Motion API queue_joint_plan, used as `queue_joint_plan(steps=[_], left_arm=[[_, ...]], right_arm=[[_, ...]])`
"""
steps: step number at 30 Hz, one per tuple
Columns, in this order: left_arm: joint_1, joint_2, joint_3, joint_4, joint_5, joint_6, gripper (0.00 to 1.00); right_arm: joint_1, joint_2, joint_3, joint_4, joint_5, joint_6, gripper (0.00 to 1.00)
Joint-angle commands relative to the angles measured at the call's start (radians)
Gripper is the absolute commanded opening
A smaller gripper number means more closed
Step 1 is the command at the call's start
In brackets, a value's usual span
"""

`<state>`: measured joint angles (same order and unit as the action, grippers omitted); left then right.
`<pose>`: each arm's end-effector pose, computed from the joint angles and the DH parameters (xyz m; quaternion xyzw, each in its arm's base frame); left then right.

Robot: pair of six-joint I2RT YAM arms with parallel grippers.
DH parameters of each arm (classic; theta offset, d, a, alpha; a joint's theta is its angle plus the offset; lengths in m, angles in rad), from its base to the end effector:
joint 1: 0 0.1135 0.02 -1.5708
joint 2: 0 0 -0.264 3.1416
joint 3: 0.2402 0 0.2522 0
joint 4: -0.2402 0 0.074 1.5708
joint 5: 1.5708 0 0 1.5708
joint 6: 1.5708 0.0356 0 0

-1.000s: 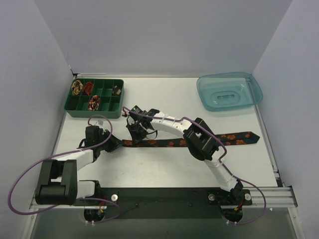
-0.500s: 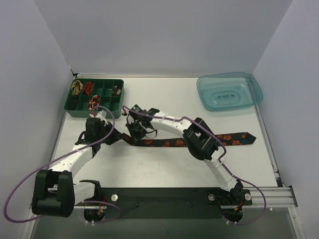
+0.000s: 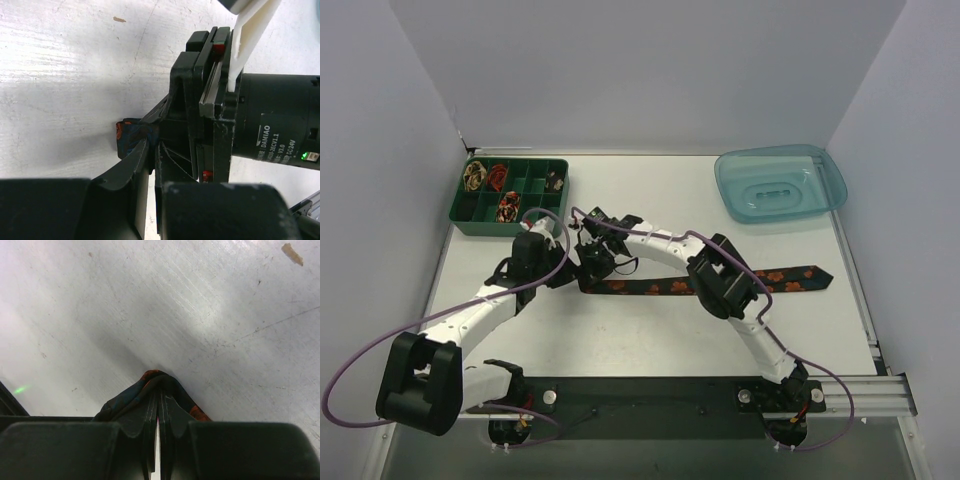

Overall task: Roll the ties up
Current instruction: Roll the tie at the center of the board.

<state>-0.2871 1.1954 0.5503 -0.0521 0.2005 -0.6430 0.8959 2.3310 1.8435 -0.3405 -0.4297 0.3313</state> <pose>0.2267 -0.0743 0.1899 -0.1179 0.8948 -0.2698 0.3355 0.3123 0.4140 0.1647 -0.3279 0.8528 0.3666 0.1755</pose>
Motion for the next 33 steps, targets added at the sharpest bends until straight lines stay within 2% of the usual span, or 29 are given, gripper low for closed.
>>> queue_joint_plan(steps=[1,10,20,24,33], left_arm=[[-0.012,0.006,0.049,0.024,-0.018,0.003,0.00],[-0.014,0.000,0.049,0.023,-0.021,0.002,0.00],[-0.017,-0.042,0.048,0.021,-0.019,0.011,0.00],[-0.017,-0.040,0.054,-0.015,-0.045,0.026,0.00],[-0.014,-0.071,0.109,-0.178,-0.145,0.091,0.00]], right_arm=[[-0.012,0.007,-0.018,0.038,-0.076,0.054,0.00],[-0.026,-0.007,-0.069,0.115,-0.164,0.126,0.00],[-0.038,-0.001,-0.061,0.126,-0.179,0.164,0.00],[-0.049,-0.019,-0.064,0.130,-0.201,0.176,0.00],[-0.136,-0.177,-0.128,0.172,-0.282,0.227,0.00]])
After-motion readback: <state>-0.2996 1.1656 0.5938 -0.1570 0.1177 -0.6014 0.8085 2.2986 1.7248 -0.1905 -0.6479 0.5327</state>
